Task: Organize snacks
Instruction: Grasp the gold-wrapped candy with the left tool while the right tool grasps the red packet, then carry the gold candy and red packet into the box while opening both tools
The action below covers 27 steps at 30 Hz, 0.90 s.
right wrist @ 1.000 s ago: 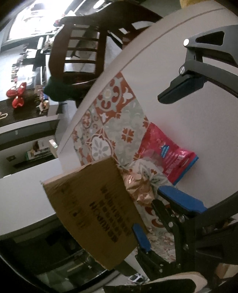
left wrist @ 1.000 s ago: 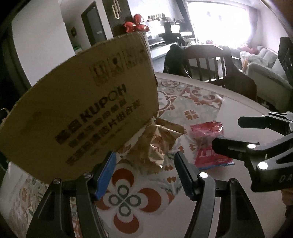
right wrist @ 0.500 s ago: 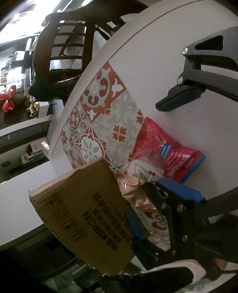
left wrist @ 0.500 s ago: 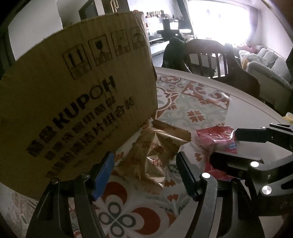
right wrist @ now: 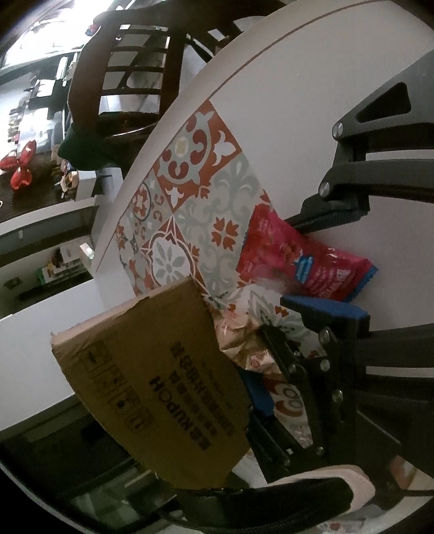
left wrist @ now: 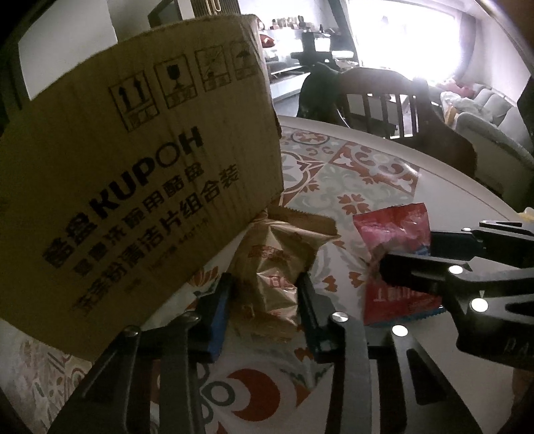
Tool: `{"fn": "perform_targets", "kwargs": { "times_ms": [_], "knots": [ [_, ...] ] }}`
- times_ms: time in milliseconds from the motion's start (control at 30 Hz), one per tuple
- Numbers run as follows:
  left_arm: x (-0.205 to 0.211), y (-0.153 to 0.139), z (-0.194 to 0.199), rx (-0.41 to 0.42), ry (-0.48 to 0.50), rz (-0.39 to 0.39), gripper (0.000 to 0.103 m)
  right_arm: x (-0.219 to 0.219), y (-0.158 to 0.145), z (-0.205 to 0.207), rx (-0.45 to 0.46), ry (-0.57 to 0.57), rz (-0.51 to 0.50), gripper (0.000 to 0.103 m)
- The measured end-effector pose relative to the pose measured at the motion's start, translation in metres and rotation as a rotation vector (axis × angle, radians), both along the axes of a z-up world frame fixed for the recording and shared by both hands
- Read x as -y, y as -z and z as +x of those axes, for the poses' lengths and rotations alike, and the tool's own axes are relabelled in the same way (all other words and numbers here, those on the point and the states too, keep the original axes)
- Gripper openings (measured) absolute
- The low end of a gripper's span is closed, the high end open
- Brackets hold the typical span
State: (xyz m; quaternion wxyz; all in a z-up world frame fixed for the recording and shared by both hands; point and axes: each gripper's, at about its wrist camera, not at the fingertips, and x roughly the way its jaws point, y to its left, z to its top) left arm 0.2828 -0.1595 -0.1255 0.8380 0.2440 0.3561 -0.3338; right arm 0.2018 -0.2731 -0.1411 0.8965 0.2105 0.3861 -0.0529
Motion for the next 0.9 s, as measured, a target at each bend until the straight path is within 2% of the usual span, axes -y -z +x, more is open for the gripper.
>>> {"fn": "perform_targets", "kwargs": {
  "times_ms": [233, 633, 900],
  "knots": [
    [-0.004, -0.004, -0.007, -0.009, -0.065, -0.004, 0.033, 0.007, -0.001, -0.003, 0.023, -0.009, 0.033, 0.034],
    [-0.024, -0.028, -0.031, -0.014, -0.252, -0.098, 0.031, 0.012, -0.011, -0.011, 0.071, -0.06, 0.083, 0.031],
    [-0.039, -0.053, -0.052, 0.008, -0.331, -0.153, 0.031, 0.009, -0.032, -0.018, 0.136, -0.115, 0.075, 0.031]
  ]
}}
